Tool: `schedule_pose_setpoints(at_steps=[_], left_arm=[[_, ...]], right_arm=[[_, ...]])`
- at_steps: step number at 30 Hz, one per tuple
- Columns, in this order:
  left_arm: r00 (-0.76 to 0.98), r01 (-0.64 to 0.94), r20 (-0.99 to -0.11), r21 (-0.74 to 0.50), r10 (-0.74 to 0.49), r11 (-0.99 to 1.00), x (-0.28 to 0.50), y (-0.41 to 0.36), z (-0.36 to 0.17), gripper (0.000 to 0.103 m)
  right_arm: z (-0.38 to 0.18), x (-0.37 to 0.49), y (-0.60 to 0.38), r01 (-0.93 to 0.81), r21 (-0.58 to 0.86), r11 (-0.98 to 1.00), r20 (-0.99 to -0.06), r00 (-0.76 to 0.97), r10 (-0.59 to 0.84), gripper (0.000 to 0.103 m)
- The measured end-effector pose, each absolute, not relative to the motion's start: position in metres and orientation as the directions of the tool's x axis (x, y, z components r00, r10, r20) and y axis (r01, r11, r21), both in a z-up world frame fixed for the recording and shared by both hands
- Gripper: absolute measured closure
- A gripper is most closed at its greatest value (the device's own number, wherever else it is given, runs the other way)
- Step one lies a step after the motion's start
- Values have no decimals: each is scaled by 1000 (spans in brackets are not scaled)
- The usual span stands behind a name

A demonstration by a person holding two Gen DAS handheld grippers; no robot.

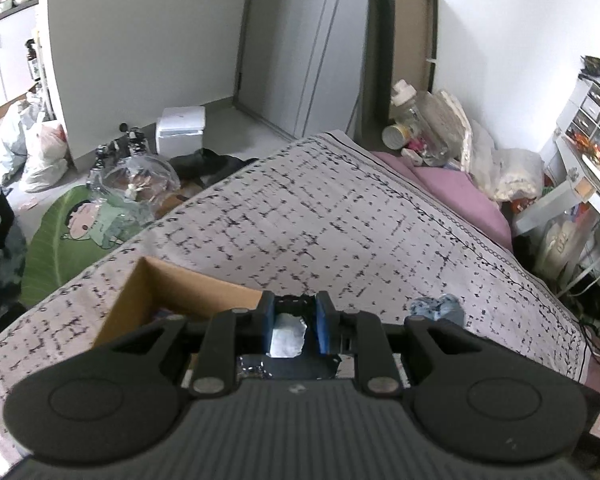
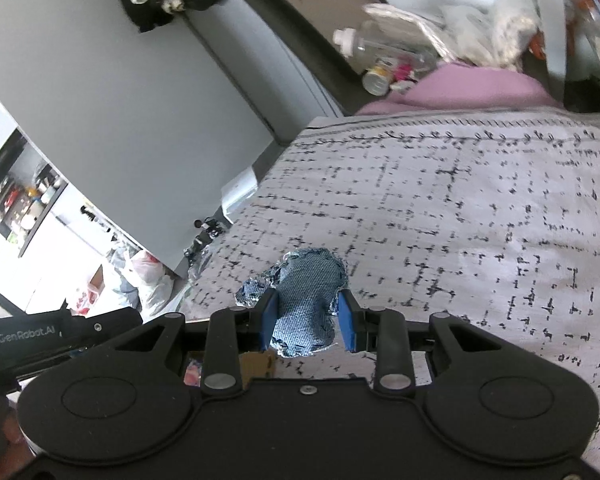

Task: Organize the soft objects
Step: 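Carry the black pad and denim cloth toward the cardboard box with both grippers, then open the left gripper over the box while the right gripper releases the denim cloth into it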

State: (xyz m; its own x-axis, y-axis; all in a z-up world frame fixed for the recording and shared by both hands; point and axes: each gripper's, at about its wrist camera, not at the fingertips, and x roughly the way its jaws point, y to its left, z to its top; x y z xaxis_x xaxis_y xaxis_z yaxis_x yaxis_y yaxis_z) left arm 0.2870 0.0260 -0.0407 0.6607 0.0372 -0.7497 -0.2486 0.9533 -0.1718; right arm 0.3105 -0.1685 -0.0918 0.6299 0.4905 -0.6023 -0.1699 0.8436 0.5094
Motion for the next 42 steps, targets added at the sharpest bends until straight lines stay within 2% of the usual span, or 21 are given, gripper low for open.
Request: schedule_pose_setpoints(at_steps=[9, 18, 30, 42], left_arm=[[666, -278, -743, -159, 71, 947, 269, 50, -36, 83], [663, -319, -743, -172, 89, 932, 264, 77, -40, 83], [628, -341, -773, -169, 90, 925, 275, 97, -76, 83], [572, -347, -820, -209, 30, 914, 289, 111, -118, 82]], right_arm=[[-70, 289, -148, -267, 474, 839, -567, 636, 523, 71], [-73, 288, -133, -292, 463, 837, -570, 625, 533, 71], [-76, 289, -112, -336, 447, 829, -577, 600, 554, 71], [-86, 297, -90, -342, 426, 838, -605, 581, 545, 71]])
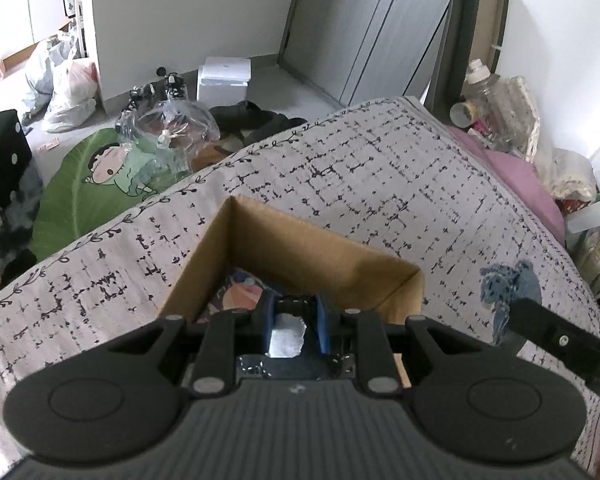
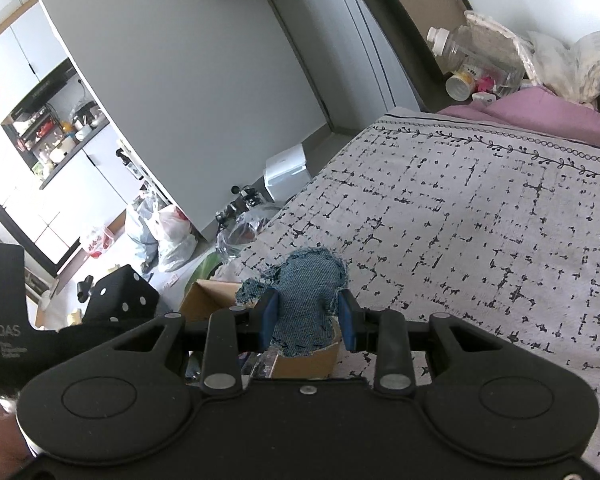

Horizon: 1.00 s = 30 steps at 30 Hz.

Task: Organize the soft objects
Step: 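Open the left gripper over the box while the right gripper releases the denim cloth into it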

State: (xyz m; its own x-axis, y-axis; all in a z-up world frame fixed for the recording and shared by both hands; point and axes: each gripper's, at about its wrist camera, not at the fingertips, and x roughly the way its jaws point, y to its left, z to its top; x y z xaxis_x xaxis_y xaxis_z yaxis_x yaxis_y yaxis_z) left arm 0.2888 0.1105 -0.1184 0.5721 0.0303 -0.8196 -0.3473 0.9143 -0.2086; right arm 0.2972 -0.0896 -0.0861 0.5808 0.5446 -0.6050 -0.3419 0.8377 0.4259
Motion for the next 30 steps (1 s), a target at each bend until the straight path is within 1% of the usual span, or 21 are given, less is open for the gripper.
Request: schedule_pose_setpoints(at_steps=[6, 9, 14, 19, 21, 23, 24, 26, 28, 30], left_arm=[[556, -338, -831, -254, -25, 906, 292, 117, -130, 79], [570, -342, -820, -290, -49, 894, 290, 127, -129, 74], [578, -358, -816, -283, -27, 890, 289, 142, -120, 67], [593, -355, -805, -302, -36, 885, 286, 152, -109, 53], [597, -345, -801, -306, -44, 887, 285, 154, -107, 51], [597, -340, -801, -306, -48, 889, 283, 156, -104, 49], [598, -340, -800, -307, -48, 889, 282, 157, -104, 47], [596, -341, -802, -307, -48, 889, 279, 160, -102, 42], [588, -348, -808, -301, -44, 888, 277, 162, -102, 35], [576, -347, -816, -300, -51, 888, 274, 162, -100, 30]], right_arm=[[-89, 299, -74, -359, 414, 836, -602, 582, 548, 71], [-92, 301, -68, -359, 412, 837, -604, 580, 547, 71], [-96, 301, -56, -371, 426, 825, -592, 576, 564, 71], [-98, 301, -44, -379, 443, 813, -577, 573, 582, 71], [-99, 300, -41, -385, 451, 805, -570, 569, 592, 71], [-99, 299, -38, -395, 466, 791, -552, 569, 609, 68], [-100, 299, -37, -398, 480, 782, -538, 570, 621, 64], [-101, 299, -36, -401, 510, 761, -514, 567, 643, 62], [-100, 299, -35, -408, 520, 750, -513, 553, 656, 58], [-98, 298, -39, -399, 520, 755, -511, 564, 649, 52]])
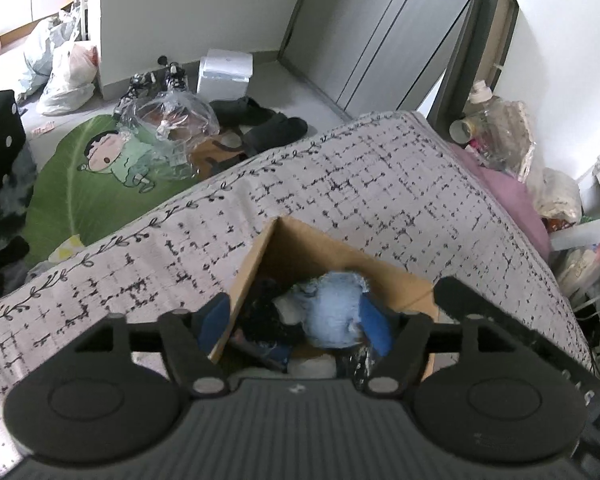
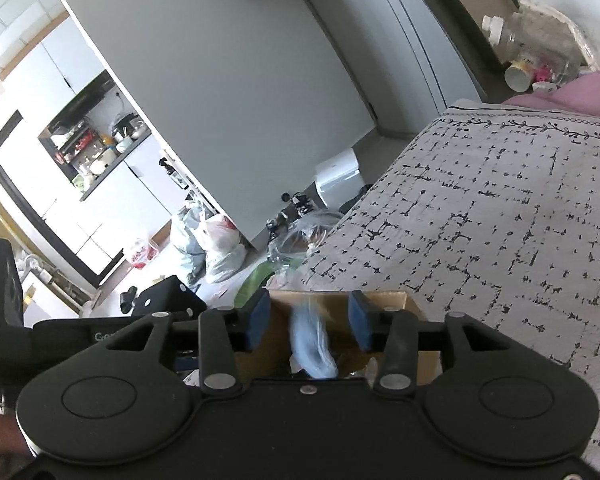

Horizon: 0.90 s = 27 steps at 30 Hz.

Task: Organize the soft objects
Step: 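Open the left gripper over the box while the right gripper releases the denim cloth into it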

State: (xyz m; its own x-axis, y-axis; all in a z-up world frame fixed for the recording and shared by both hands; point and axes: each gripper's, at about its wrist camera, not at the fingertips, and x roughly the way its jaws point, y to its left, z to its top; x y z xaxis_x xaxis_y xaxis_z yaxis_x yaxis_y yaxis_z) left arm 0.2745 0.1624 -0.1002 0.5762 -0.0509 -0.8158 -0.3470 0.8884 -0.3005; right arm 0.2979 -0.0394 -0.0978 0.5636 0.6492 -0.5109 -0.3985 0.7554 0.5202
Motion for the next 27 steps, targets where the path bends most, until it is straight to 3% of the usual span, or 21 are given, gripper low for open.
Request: schedule_pose_setpoints(at_steps=[9, 27], left_arm=[[580, -335, -814, -268, -26, 904, 257, 155, -68, 21], [617, -316, -786, -211, 31, 925, 206, 123, -27, 8]], right_arm=[[-87, 295, -85, -288, 562, 775, -499, 629, 596, 52], [-48, 238, -124, -316, 516, 796, -545, 597, 589, 45]])
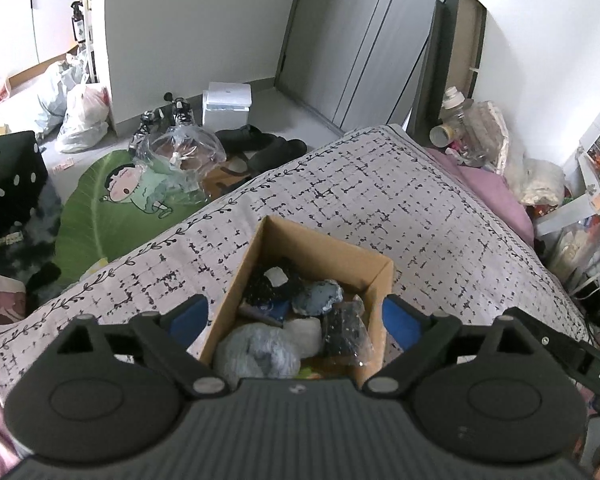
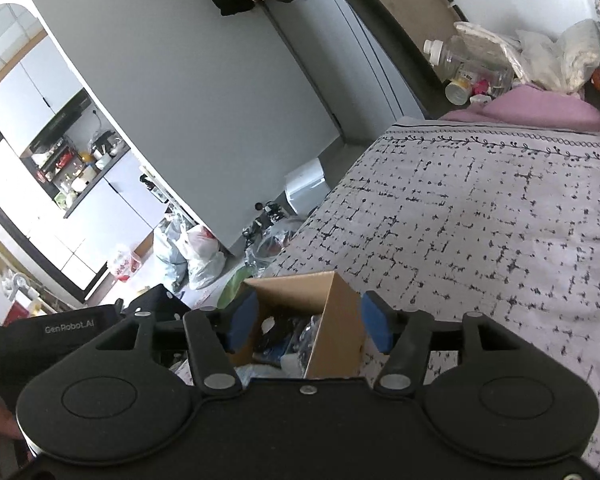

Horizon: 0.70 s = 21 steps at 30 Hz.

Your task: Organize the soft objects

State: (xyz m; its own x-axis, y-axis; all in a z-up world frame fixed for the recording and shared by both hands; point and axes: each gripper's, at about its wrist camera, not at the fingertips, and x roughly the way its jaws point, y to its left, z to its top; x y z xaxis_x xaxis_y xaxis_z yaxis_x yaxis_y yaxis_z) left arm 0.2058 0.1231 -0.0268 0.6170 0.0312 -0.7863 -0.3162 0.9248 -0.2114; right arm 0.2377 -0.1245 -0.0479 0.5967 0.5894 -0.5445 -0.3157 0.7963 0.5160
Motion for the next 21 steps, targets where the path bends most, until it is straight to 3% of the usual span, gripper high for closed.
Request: schedule_pose_setpoints(at_steps=[5, 10, 16, 21], left_arm=[[635, -294, -772, -201, 34, 934, 188, 108, -13, 6], [649, -284, -761, -210, 26, 936, 166, 97, -6, 1], [650, -257, -759, -183, 30, 949, 143, 83, 7, 0], [651, -242, -759, -188, 16, 952, 127, 75, 13, 0]], right_arm=[[-34, 220, -141, -296, 524, 798, -532, 618, 579, 35], [-13, 195, -156, -300, 509, 807, -511, 649, 564, 15], [3, 168, -172, -297, 502, 812, -494, 672, 551, 0], [10, 149, -180, -307, 472, 826, -505, 674, 539, 0]])
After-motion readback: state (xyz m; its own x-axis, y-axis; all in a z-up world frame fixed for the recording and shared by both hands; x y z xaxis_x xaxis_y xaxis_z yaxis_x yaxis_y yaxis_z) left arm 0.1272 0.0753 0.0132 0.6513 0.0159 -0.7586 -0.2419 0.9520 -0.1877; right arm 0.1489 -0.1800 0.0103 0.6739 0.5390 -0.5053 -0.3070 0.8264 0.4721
